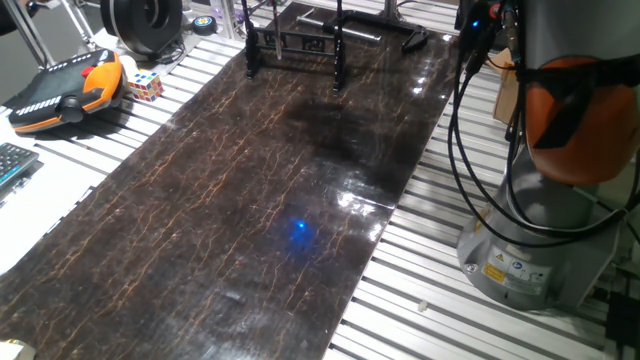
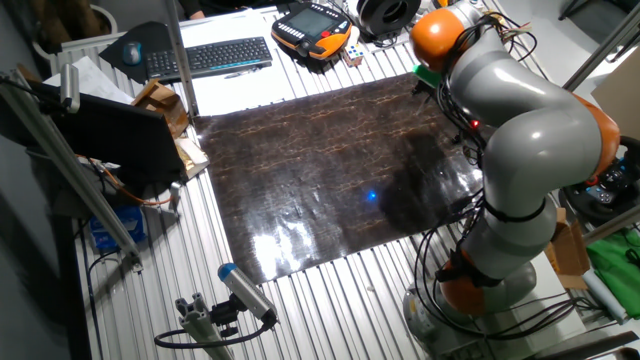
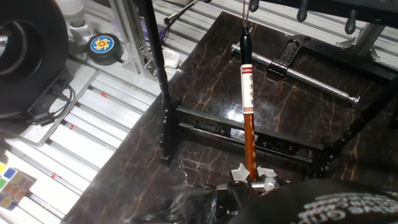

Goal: Place the brush on the pen rack

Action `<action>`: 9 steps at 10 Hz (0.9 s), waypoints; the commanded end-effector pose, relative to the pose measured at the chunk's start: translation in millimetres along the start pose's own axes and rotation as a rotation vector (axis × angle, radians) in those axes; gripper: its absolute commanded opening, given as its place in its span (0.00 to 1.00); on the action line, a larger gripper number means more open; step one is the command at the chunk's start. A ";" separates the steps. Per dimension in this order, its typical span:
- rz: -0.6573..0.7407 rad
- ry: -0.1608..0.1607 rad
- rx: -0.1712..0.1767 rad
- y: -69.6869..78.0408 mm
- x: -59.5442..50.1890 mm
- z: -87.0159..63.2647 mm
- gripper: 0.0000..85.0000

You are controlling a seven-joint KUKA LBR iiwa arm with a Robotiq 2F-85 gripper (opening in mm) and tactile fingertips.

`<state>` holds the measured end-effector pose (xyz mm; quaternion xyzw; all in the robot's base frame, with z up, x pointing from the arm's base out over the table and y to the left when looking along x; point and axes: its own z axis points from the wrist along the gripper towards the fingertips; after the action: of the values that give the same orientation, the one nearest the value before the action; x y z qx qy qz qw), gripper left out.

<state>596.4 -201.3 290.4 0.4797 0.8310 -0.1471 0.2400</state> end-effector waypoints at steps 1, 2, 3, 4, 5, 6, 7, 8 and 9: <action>0.000 0.000 0.000 -1.1 0.9 0.7 0.02; -0.001 -0.005 -0.004 -2.7 2.9 2.6 0.02; -0.004 -0.011 -0.006 -4.4 4.9 4.3 0.02; -0.005 -0.012 -0.008 -5.5 5.0 4.4 0.02; -0.007 -0.009 -0.008 -6.6 4.2 3.3 0.02; -0.010 -0.006 -0.009 -8.2 3.2 2.5 0.02; -0.010 -0.003 -0.010 -9.6 2.9 1.4 0.02; -0.012 -0.003 -0.009 -10.7 2.6 0.4 0.02; -0.014 0.000 -0.010 -11.8 2.0 1.4 0.02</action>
<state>585.7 -206.9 288.1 0.4720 0.8356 -0.1443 0.2412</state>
